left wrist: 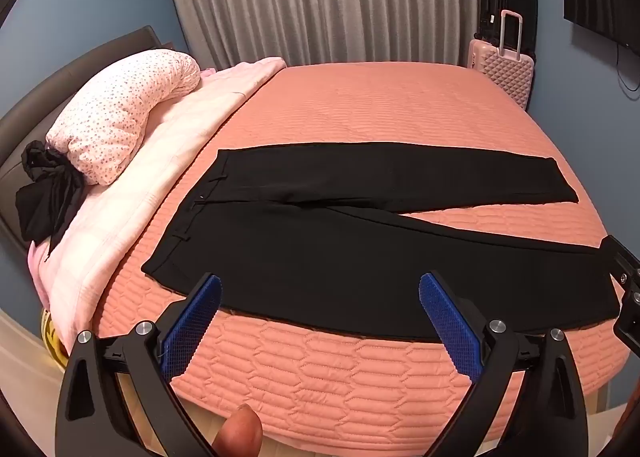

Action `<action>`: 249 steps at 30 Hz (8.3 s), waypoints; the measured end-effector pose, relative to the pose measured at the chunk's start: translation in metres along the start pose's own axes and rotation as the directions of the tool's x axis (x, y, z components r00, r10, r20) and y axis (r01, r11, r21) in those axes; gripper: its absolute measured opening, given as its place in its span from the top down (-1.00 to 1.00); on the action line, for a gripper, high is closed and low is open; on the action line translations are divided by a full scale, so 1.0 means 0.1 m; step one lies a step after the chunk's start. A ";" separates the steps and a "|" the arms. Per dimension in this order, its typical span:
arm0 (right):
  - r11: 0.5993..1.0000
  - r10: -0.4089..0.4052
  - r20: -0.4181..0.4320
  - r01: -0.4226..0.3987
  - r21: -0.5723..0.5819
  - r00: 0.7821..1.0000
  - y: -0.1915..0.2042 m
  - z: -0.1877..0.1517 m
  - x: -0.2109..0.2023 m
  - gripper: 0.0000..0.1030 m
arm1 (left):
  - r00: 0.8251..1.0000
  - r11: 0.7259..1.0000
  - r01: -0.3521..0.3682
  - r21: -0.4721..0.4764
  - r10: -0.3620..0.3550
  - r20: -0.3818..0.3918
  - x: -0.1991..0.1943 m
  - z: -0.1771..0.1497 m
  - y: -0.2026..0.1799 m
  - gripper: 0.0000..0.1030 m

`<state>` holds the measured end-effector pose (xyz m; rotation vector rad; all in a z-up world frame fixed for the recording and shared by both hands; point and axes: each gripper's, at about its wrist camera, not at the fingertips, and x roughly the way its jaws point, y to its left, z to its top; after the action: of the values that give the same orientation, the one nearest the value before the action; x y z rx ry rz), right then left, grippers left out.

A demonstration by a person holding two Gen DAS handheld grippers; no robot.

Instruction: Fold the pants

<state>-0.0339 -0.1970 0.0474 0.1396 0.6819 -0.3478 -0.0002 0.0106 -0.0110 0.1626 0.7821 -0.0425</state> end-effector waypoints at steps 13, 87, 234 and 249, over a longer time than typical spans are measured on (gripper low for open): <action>1.000 -0.003 0.003 0.003 -0.001 1.000 0.02 0.00 -0.02 -0.91 | 1.000 1.000 0.002 -0.006 -0.002 -0.006 0.01 0.02 0.03 -0.90; 1.000 -0.002 0.007 0.002 0.009 1.000 -0.01 0.06 -0.04 -0.91 | 1.000 1.000 0.000 -0.008 0.000 -0.005 -0.06 0.13 0.03 -0.90; 0.966 0.222 -0.124 -0.236 -0.105 0.967 -2.80 1.46 3.04 0.94 | 0.905 0.632 0.316 -0.708 -0.425 0.024 2.99 0.58 2.69 0.94; 0.984 0.135 -0.259 -0.161 -0.081 0.956 -3.65 0.37 1.78 0.94 | 0.898 0.790 0.193 -0.582 -0.381 -0.220 1.83 -0.13 3.28 0.86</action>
<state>-0.0149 -0.5937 -0.0423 0.1393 0.9338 -0.1511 0.1531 0.3401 -0.1066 -0.5204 1.1197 -0.0841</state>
